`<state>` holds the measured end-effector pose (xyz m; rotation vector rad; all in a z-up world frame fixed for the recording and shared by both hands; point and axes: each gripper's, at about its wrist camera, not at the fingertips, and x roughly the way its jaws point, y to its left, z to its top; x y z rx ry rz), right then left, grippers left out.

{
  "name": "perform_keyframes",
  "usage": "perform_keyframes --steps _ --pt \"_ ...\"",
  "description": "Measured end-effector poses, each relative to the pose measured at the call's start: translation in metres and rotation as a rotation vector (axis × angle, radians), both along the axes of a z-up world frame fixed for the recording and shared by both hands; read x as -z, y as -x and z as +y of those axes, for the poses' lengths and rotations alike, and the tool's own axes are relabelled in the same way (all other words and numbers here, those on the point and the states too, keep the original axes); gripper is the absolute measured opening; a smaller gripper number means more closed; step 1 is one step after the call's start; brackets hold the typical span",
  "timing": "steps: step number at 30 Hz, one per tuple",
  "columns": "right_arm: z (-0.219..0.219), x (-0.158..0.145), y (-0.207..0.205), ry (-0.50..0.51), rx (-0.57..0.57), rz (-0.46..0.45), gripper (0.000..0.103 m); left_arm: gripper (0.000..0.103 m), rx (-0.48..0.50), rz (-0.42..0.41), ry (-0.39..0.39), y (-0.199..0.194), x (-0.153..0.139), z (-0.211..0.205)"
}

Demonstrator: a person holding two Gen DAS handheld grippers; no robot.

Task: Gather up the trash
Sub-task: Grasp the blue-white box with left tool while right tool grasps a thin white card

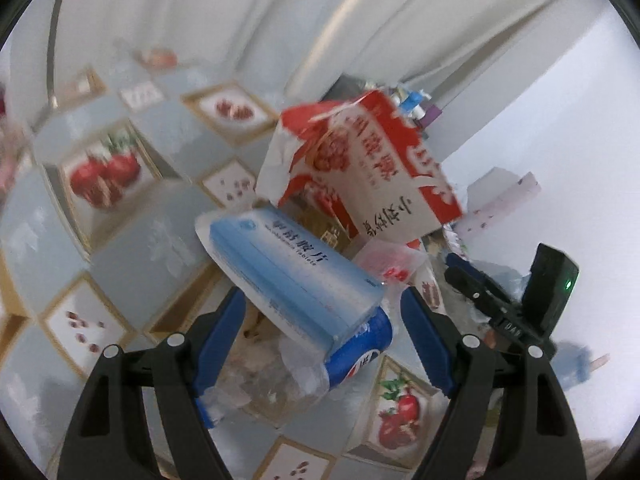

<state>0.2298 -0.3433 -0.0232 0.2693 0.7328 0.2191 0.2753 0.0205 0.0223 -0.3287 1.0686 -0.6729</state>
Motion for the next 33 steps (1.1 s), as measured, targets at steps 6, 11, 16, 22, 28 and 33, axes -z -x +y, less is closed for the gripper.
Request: perform_keyframes --steps 6,11,16,22,28,33 --pt "0.001 0.009 -0.014 -0.018 -0.070 0.023 0.057 0.078 -0.037 0.232 0.060 -0.037 0.035 -0.002" --pt "-0.003 0.017 -0.021 -0.053 -0.091 0.050 0.050 0.077 -0.091 0.344 0.127 -0.052 0.061 0.003" --pt "-0.005 0.023 -0.022 -0.069 -0.106 0.068 0.037 0.068 -0.103 0.386 0.161 -0.058 0.073 0.002" --pt "-0.006 0.026 -0.026 -0.074 -0.104 0.061 0.036 0.060 -0.110 0.407 0.205 -0.061 0.076 0.003" --pt "-0.004 0.027 -0.026 -0.082 -0.115 0.054 0.019 0.053 -0.136 0.396 0.249 -0.057 0.074 0.014" --pt "-0.003 0.025 -0.022 -0.087 -0.121 0.030 0.010 0.046 -0.147 0.379 0.281 -0.053 0.069 0.020"
